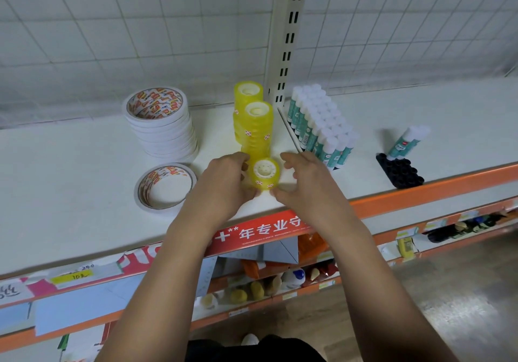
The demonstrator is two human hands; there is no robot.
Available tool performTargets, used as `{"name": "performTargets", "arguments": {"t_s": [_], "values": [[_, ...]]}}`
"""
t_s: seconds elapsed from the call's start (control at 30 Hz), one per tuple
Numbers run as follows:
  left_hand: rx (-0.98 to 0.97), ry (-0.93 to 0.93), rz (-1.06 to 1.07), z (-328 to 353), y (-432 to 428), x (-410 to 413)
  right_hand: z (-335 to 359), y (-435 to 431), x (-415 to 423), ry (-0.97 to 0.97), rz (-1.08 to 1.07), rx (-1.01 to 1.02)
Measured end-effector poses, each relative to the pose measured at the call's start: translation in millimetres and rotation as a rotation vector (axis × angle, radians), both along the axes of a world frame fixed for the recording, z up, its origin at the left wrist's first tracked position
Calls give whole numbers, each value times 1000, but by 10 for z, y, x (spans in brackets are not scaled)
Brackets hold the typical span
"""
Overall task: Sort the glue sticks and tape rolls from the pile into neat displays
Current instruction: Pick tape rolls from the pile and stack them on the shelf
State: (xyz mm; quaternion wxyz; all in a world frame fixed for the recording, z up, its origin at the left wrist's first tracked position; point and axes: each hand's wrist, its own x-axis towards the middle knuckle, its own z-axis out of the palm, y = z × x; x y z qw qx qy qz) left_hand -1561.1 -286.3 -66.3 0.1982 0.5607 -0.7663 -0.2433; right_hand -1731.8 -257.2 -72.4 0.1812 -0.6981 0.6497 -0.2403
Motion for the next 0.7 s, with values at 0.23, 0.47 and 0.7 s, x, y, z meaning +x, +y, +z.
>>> {"name": "performTargets", "arguments": {"t_s": [0.23, 0.47, 0.7], "values": [[-54, -48, 37, 146, 230, 551, 296, 61, 492, -26, 87, -143], [-170, -65, 331, 264, 676, 1744, 354, 3, 1784, -80, 365, -107], [-181, -209, 564, 230, 1096, 3154, 272, 73, 3289, -91, 581, -130]]}}
